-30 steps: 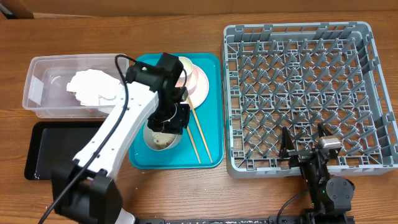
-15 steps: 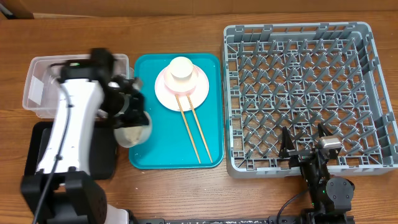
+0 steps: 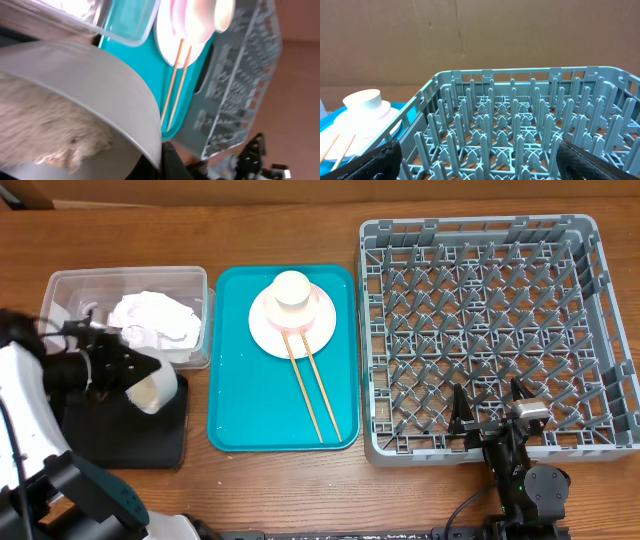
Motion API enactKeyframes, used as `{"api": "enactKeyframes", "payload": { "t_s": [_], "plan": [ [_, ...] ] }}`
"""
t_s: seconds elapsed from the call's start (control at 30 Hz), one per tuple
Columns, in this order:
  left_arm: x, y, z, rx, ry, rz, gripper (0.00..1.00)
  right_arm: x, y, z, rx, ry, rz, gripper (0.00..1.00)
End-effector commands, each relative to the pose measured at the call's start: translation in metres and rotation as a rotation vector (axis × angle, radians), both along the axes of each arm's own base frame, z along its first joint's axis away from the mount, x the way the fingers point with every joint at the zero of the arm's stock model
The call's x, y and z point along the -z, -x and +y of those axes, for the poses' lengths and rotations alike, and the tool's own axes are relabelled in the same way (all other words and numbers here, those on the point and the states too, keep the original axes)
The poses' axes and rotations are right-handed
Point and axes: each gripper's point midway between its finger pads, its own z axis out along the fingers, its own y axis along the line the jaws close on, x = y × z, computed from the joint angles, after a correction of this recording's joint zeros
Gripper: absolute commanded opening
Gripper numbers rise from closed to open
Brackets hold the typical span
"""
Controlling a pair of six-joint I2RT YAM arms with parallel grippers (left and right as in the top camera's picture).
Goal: Sort waste into correct bins and load items into the dishwasher
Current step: 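Lift the bowl over the black tray and tip the rice out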
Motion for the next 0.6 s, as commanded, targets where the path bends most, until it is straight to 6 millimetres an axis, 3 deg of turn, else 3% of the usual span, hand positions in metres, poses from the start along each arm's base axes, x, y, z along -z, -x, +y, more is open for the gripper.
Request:
{"api": "enactKeyframes", "payload": {
  "t_s": [0.0,0.33,0.57],
  "plan": [
    [-0.010,-0.001,0.000,-0.022,0.089,-0.141,0.04,0.002,0.000,-0.001,0.003,0.004,-0.005,1.00],
    [0.016,0.000,0.038,-0.196,0.177,-0.335,0.04,0.002,0.000,-0.001,0.003,0.004,-0.005,1.00],
    [0.019,0.018,0.066,-0.330,0.222,-0.489,0.04,0.002,0.000,-0.001,0.003,0.004,-0.005,1.00]
  ]
}}
